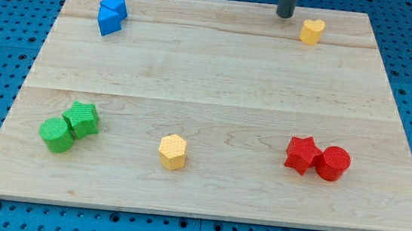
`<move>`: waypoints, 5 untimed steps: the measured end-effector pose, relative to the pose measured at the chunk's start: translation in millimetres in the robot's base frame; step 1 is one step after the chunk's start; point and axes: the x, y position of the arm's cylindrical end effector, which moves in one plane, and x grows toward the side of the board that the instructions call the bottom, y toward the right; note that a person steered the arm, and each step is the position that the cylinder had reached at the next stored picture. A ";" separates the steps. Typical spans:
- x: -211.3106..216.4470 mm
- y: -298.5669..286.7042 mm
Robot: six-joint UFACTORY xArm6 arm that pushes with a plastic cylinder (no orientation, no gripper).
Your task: Push the yellow heart to the top of the red star
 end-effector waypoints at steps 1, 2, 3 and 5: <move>37.3 28.1; 78.2 -6.7; 127.3 -13.3; 232.9 -7.2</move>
